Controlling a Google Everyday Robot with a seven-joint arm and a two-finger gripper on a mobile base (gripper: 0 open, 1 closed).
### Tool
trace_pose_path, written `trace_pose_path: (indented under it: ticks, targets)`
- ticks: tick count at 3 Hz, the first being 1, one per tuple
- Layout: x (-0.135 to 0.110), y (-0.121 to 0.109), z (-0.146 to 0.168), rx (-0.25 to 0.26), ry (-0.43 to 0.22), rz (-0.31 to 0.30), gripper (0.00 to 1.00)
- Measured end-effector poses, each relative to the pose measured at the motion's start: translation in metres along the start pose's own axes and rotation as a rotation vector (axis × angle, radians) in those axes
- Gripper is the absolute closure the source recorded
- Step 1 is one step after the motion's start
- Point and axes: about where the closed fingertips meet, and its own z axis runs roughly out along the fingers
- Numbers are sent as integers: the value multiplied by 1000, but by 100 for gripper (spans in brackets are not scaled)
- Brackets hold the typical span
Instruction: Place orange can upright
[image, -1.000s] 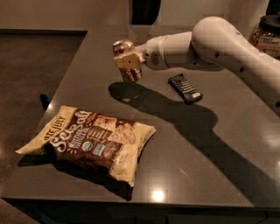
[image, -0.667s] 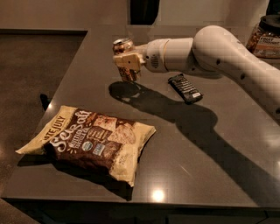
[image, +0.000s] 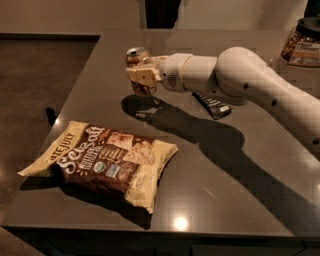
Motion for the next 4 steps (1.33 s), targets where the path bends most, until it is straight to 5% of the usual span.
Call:
trace_pose_path:
  ticks: [1, 4]
  targets:
    - [5, 1, 3, 7, -37, 4, 83]
    - [19, -7, 5, 34, -87, 33, 0]
